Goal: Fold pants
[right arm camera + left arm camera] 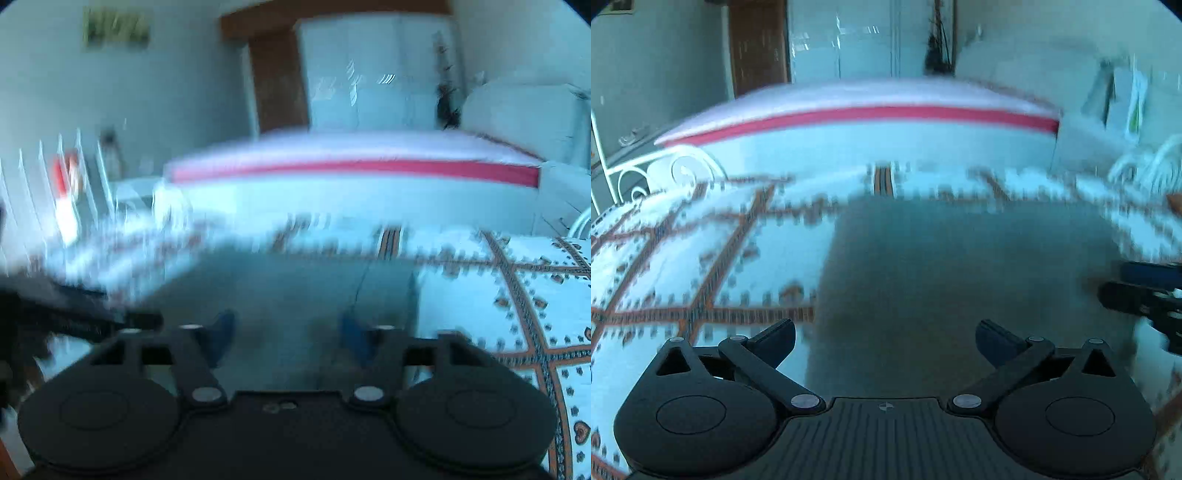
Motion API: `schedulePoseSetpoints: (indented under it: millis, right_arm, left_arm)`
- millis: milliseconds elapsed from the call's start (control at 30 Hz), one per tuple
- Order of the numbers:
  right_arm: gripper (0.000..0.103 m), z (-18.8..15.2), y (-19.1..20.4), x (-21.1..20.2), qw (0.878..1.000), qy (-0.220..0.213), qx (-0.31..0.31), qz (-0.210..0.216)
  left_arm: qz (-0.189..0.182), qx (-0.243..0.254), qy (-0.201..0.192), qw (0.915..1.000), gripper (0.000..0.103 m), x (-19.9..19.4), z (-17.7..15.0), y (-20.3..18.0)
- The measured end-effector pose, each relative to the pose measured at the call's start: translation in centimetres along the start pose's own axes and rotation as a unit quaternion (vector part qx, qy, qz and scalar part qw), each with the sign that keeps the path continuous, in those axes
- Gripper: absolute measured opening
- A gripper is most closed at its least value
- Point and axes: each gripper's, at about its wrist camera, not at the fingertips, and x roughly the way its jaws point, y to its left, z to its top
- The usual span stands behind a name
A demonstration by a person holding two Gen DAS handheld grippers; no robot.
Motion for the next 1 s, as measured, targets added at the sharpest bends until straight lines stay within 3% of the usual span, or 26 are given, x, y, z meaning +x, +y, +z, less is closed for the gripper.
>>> schedulePoseSetpoints:
  millis: [100,267,333,367,400,433,467,567,700,800,1000]
  right_arm:
    - [0.026,-2.5,-0.8,1.6,0.997,0.060,-0.023,-0.053]
    - [0.026,-2.8,-1.7,1.2,0.997,0.055,0.001,-0.046]
    - [0.034,-2.4,-2.0,-0.6,0.998,0.027,0.046,-0.040]
    - [0.046,-2.3,-2.0,-1.7,0.997,0.015,0.073,-0.033]
    - [0.069,-2.2,-1.8,-2.6,0.996,0.007,0.088,-0.028]
    - [0.078,-2.4,-1.5,-3.6,0.995,-0.002,0.097,-0.028]
    - [0.082,-2.5,-1.2,-4.9,0.994,-0.013,0.105,-0.036]
    - [0.083,-2.7,-0.4,-8.1,0.990,-0.034,0.130,-0.031]
    - [0.097,-3.6,1.5,-13.4,0.989,-0.066,0.128,-0.034]
    - [0.097,-3.5,3.2,-17.2,0.988,-0.090,0.117,-0.032]
    - [0.097,-2.8,5.4,-23.8,0.982,-0.124,0.135,-0.043]
  left_arm:
    - [-0.027,-0.012,0.045,0.9985,0.103,1.0,-2.2,0.1]
    - [-0.025,-0.029,0.030,0.9988,0.103,-0.6,-2.0,0.5]
    - [-0.034,-0.050,0.022,0.9979,0.103,-2.5,-2.1,0.9]
    - [-0.037,-0.055,0.017,0.9976,0.103,-3.6,-2.3,1.0]
    - [-0.037,-0.055,0.012,0.9978,0.103,-4.7,-2.5,0.9]
    - [-0.034,-0.053,0.008,0.9980,0.103,-5.6,-2.8,0.7]
    - [-0.031,-0.052,0.005,0.9982,0.103,-6.6,-3.0,0.5]
    - [-0.016,-0.054,0.009,0.9984,0.103,-9.7,-3.7,0.0]
    - [0.009,-0.043,-0.017,0.9989,0.103,-15.0,-4.9,-0.6]
    - [0.035,-0.032,-0.033,0.9983,0.103,-19.1,-5.4,-1.2]
    - [0.029,-0.054,-0.049,0.9969,0.103,-26.6,-5.5,-0.8]
